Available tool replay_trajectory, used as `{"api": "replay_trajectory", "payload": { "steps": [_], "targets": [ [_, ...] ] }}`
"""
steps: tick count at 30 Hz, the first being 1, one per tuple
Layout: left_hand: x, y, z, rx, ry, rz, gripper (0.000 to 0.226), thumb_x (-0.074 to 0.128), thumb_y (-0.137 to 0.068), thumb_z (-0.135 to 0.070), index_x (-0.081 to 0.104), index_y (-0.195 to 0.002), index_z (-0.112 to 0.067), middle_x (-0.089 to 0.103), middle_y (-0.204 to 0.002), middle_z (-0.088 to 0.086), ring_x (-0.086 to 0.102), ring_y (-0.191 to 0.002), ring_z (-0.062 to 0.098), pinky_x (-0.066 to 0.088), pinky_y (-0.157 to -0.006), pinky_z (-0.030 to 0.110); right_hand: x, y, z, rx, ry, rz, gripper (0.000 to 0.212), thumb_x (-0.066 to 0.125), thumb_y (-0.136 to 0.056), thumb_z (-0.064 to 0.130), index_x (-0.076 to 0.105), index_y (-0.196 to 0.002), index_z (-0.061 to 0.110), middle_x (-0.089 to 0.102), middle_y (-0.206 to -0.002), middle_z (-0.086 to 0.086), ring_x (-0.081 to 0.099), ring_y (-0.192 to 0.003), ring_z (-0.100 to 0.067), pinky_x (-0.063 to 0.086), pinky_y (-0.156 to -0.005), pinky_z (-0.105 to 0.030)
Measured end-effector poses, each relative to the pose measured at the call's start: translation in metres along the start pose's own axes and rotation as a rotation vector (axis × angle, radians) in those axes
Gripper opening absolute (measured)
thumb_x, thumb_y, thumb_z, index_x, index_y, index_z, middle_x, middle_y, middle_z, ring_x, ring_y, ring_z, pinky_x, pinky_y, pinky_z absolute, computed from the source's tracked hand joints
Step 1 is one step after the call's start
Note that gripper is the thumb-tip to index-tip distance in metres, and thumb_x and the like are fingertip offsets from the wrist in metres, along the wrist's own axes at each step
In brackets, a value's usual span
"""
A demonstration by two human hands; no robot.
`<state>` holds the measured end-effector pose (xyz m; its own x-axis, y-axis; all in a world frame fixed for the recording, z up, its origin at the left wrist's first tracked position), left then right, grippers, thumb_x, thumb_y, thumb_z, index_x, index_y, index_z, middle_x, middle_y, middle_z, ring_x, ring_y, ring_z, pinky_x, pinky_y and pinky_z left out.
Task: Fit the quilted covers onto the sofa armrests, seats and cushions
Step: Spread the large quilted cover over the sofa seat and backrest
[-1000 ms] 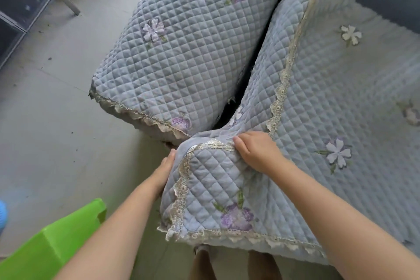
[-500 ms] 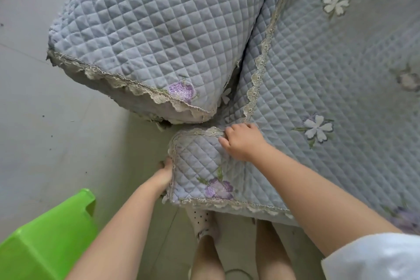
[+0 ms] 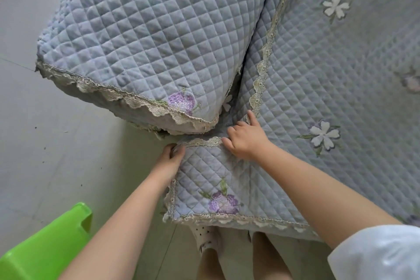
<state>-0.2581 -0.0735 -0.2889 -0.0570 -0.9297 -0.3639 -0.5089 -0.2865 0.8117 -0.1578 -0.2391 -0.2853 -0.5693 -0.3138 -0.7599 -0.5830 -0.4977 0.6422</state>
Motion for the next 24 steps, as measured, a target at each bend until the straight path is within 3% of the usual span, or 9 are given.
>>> {"api": "replay_trajectory", "payload": {
  "steps": [4, 8, 10, 12, 14, 17, 21, 24],
  "targets": [
    [0.0, -0.003, -0.006, 0.013, -0.197, 0.055, 0.054, 0.046, -0.093, -0.039, 0.031, -0.138, -0.013, 0.042, -0.139, 0.01, 0.044, -0.124, 0.027, 0.035, -0.088, 0.025, -0.007, 0.005, -0.005, -0.019, 0.003, 0.014, 0.045, 0.022, -0.099, 0.034, 0.053, -0.113, 0.004, 0.062, -0.111, -0.01, 0.046, -0.118, -0.024, -0.004, -0.115, -0.045],
    [0.0, 0.002, -0.019, -0.049, -0.658, 0.12, 0.061, 0.041, -0.093, -0.043, 0.023, -0.14, -0.008, 0.041, -0.139, 0.014, 0.046, -0.122, 0.029, 0.042, -0.096, 0.033, -0.009, 0.013, -0.016, -0.093, -0.085, 0.07, 0.034, 0.029, -0.096, 0.023, 0.05, -0.115, 0.006, 0.056, -0.124, -0.01, 0.038, -0.13, -0.017, 0.001, -0.116, -0.037],
    [0.005, 0.008, -0.043, -0.019, -0.907, 0.123, 0.053, 0.035, -0.095, -0.041, 0.034, -0.135, -0.006, 0.046, -0.133, 0.012, 0.049, -0.119, 0.027, 0.043, -0.094, 0.034, -0.011, 0.02, -0.03, -0.113, -0.224, 0.072, 0.022, 0.035, -0.093, 0.018, 0.051, -0.105, 0.009, 0.054, -0.124, -0.01, 0.038, -0.129, -0.018, 0.015, -0.112, -0.033],
    [0.017, 0.019, -0.074, 0.072, -1.029, 0.116, 0.043, 0.032, -0.096, -0.038, 0.047, -0.123, -0.008, 0.054, -0.124, 0.009, 0.053, -0.112, 0.025, 0.044, -0.088, 0.032, -0.018, 0.027, -0.047, -0.084, -0.341, 0.027, 0.012, 0.04, -0.088, 0.01, 0.05, -0.094, 0.008, 0.055, -0.111, -0.013, 0.047, -0.114, -0.025, 0.033, -0.095, -0.032],
    [0.033, 0.027, -0.108, 0.149, -1.029, 0.123, 0.041, 0.032, -0.097, -0.036, 0.052, -0.115, -0.006, 0.057, -0.119, 0.011, 0.054, -0.109, 0.028, 0.044, -0.085, 0.033, -0.027, 0.032, -0.072, -0.008, -0.397, -0.015, 0.009, 0.041, -0.085, 0.006, 0.049, -0.09, 0.006, 0.054, -0.102, -0.014, 0.049, -0.101, -0.027, 0.036, -0.081, -0.033],
    [0.06, 0.028, -0.158, 0.209, -0.944, 0.146, 0.04, 0.033, -0.097, -0.034, 0.051, -0.113, -0.003, 0.055, -0.119, 0.013, 0.053, -0.11, 0.03, 0.043, -0.086, 0.035, -0.044, 0.031, -0.125, 0.102, -0.418, -0.014, 0.01, 0.039, -0.088, 0.008, 0.049, -0.088, 0.006, 0.056, -0.1, -0.015, 0.051, -0.097, -0.028, 0.036, -0.076, -0.033],
    [0.086, 0.001, -0.231, 0.251, -0.698, 0.105, 0.036, 0.036, -0.096, -0.032, 0.048, -0.113, -0.003, 0.054, -0.12, 0.013, 0.051, -0.102, 0.026, 0.04, -0.08, 0.03, -0.083, 0.016, -0.192, 0.173, -0.434, -0.043, 0.026, 0.039, -0.093, 0.013, 0.056, -0.108, 0.0, 0.059, -0.11, -0.017, 0.053, -0.102, -0.028, 0.04, -0.082, -0.034],
    [0.102, -0.034, -0.281, 0.24, -0.529, 0.075, 0.048, 0.038, -0.096, -0.033, 0.038, -0.131, -0.002, 0.044, -0.134, 0.015, 0.046, -0.118, 0.027, 0.039, -0.093, 0.03, -0.109, -0.008, -0.234, 0.171, -0.4, -0.093, 0.029, 0.04, -0.094, 0.015, 0.053, -0.117, 0.001, 0.058, -0.118, -0.019, 0.052, -0.11, -0.029, 0.038, -0.086, -0.032]
  ]
}}
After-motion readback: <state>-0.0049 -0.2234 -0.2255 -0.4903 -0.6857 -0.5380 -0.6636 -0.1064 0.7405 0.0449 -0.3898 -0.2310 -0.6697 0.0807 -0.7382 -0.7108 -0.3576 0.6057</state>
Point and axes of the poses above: each hand's wrist, its own y-axis away from the middle knuckle, its own x-axis out of the palm, z = x × y, the point moved 4 cm from there along -y, towards the middle knuckle
